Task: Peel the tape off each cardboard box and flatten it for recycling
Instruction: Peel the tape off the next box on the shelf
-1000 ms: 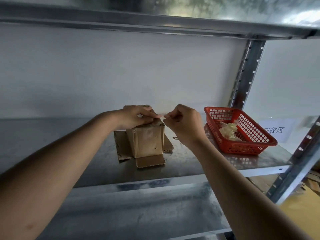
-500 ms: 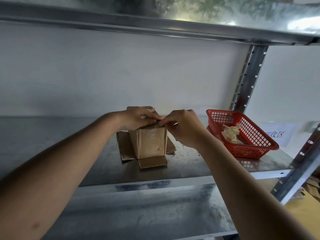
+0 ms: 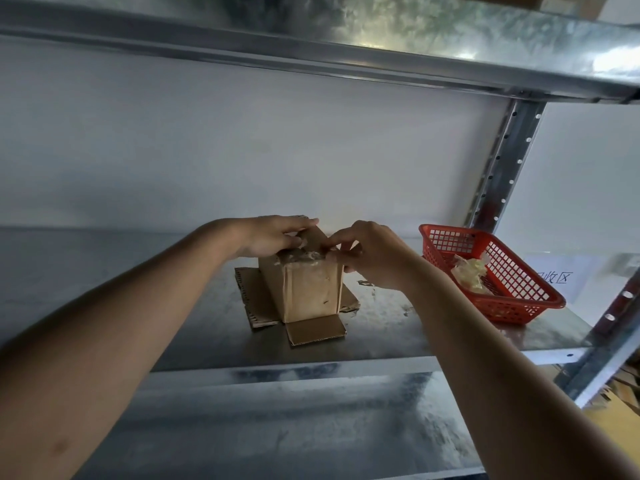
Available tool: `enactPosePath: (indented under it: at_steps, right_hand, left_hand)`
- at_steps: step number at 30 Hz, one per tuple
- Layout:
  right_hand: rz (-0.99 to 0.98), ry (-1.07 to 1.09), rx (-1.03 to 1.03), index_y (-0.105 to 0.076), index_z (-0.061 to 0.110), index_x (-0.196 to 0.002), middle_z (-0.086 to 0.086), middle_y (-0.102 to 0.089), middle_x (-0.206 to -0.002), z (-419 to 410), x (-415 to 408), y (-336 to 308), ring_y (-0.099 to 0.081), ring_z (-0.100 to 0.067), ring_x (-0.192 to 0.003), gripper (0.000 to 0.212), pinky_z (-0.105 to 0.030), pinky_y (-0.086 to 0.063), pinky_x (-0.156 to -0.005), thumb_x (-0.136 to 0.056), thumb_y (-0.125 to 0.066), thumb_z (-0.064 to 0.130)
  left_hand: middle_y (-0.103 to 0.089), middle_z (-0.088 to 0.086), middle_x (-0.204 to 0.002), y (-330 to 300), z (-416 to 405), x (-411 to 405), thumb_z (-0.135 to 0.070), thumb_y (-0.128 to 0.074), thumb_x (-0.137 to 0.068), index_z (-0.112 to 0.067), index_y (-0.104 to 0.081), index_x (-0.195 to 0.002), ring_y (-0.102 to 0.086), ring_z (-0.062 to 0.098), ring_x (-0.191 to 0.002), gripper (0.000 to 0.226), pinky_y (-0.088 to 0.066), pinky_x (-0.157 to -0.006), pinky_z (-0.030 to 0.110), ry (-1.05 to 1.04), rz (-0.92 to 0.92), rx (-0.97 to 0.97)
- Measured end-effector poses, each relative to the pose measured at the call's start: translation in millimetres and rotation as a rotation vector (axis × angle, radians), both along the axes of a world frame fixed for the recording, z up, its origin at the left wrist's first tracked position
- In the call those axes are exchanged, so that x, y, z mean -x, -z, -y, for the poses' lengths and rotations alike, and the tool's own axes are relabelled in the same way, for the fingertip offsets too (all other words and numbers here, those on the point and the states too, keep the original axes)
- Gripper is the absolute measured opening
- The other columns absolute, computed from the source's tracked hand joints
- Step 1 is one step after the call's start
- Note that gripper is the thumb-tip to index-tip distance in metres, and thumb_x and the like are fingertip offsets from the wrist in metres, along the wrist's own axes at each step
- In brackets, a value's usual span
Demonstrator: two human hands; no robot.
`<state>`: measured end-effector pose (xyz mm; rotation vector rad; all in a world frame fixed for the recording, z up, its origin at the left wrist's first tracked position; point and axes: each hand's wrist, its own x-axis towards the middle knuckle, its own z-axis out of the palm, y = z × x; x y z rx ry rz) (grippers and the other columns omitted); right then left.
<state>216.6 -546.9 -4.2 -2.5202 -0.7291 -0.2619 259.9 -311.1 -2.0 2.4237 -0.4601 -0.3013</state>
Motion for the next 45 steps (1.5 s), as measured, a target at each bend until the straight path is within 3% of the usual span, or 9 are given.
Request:
enactPosePath:
  at_steps: [4,7,11,14,17,22,30,40,45]
  right_hand:
    - [0.012,0.002,-0.040,-0.082,0.038,-0.104,0.009,-0.066,-0.093,-3.0,-1.0,-5.5,-0.067,-0.007,-0.077,0.019,-0.025,-0.055,-0.074,-0.092,-0.079,0.024]
    - [0.066,0.043,-0.026,-0.083,0.032,-0.105,0.007,-0.063,-0.097,-5.0,-5.4,-1.0,-0.062,-0.008,-0.086,0.020,-0.016,-0.045,-0.075,-0.091,-0.079,0.019]
    - [0.201,0.157,0.029,-0.082,0.028,-0.103,0.005,-0.067,-0.103,-11.7,-9.2,5.4,-0.065,-0.016,-0.094,0.020,-0.032,-0.054,-0.079,-0.093,-0.076,0.013]
    - [0.278,0.198,0.040,-0.080,0.028,-0.105,0.002,-0.068,-0.106,-21.4,-6.3,12.2,-0.066,-0.020,-0.093,0.032,-0.042,-0.059,-0.076,-0.092,-0.066,0.002]
    - [0.317,0.019,-0.109,-0.076,0.037,-0.107,0.006,-0.063,-0.104,-32.4,7.4,21.4,-0.065,-0.012,-0.088,0.031,-0.032,-0.056,-0.071,-0.086,-0.069,0.015]
    - [0.382,0.027,0.069,-0.073,0.039,-0.115,0.011,-0.058,-0.119,-48.8,17.8,35.2,-0.053,-0.017,-0.106,0.032,-0.036,-0.054,-0.070,-0.084,-0.079,0.038]
    - [0.797,0.077,0.056,-0.080,0.023,-0.084,0.002,-0.074,-0.098,-60.1,25.5,44.9,-0.071,-0.026,-0.085,0.022,-0.031,-0.053,-0.058,-0.071,-0.089,0.008]
    - [0.764,0.140,0.112,-0.075,0.020,-0.094,0.004,-0.067,-0.112,-65.3,22.7,55.9,-0.065,-0.023,-0.102,0.004,-0.031,-0.049,-0.048,-0.091,-0.072,0.018]
    - [0.551,0.126,-0.108,-0.072,0.023,-0.094,0.011,-0.068,-0.108,-56.1,22.3,59.2,-0.062,-0.016,-0.102,0.012,-0.039,-0.056,-0.067,-0.096,-0.060,0.023]
  left_hand:
    - [-0.049,-0.024,-0.144,-0.7,-7.5,-0.6,-0.021,-0.042,-0.112,-0.049,-0.052,-0.146,-0.037,0.005,-0.141,0.045,-0.024,-0.115,0.028,0.028,-0.021,0.005]
    - [-0.047,-0.016,-0.153,-0.3,-13.0,-5.1,-0.026,-0.045,-0.111,-0.048,-0.054,-0.144,-0.037,0.012,-0.146,0.041,-0.023,-0.123,0.035,-0.011,0.020,-0.013]
    - [-0.034,-0.019,-0.163,4.9,-16.9,-6.5,-0.062,-0.034,-0.105,-0.067,-0.041,-0.143,-0.029,0.028,-0.151,0.040,-0.021,-0.122,0.048,-0.121,0.227,-0.358]
    - [-0.033,-0.022,-0.163,9.0,-10.4,-2.0,-0.058,-0.023,-0.106,-0.056,-0.035,-0.153,-0.027,0.031,-0.147,0.048,-0.018,-0.116,0.049,-0.103,0.371,-0.483]
    - [-0.038,-0.011,-0.163,10.2,-6.8,1.3,-0.053,-0.019,-0.106,-0.048,-0.035,-0.156,-0.037,0.035,-0.139,0.053,-0.029,-0.109,0.047,-0.105,0.468,-0.568]
    - [-0.056,-0.002,-0.142,5.4,-9.3,2.5,-0.047,-0.018,-0.106,-0.040,-0.058,-0.124,-0.044,0.030,-0.118,0.044,-0.041,-0.099,0.045,-0.062,0.490,-0.562]
    - [-0.049,-0.006,-0.152,11.4,-9.5,-2.6,-0.050,-0.019,-0.108,-0.043,-0.047,-0.147,-0.040,0.031,-0.128,0.050,-0.037,-0.104,0.045,-0.106,0.497,-0.534]
    - [-0.039,-0.015,-0.159,25.5,-13.4,-10.9,-0.052,-0.014,-0.106,-0.053,-0.037,-0.153,-0.033,0.027,-0.128,0.053,-0.024,-0.105,0.040,-0.133,0.479,-0.456]
    - [-0.035,-0.019,-0.159,33.0,-18.5,-12.0,-0.052,-0.013,-0.106,-0.059,-0.040,-0.148,-0.028,0.026,-0.130,0.050,-0.017,-0.100,0.037,-0.138,0.466,-0.350]
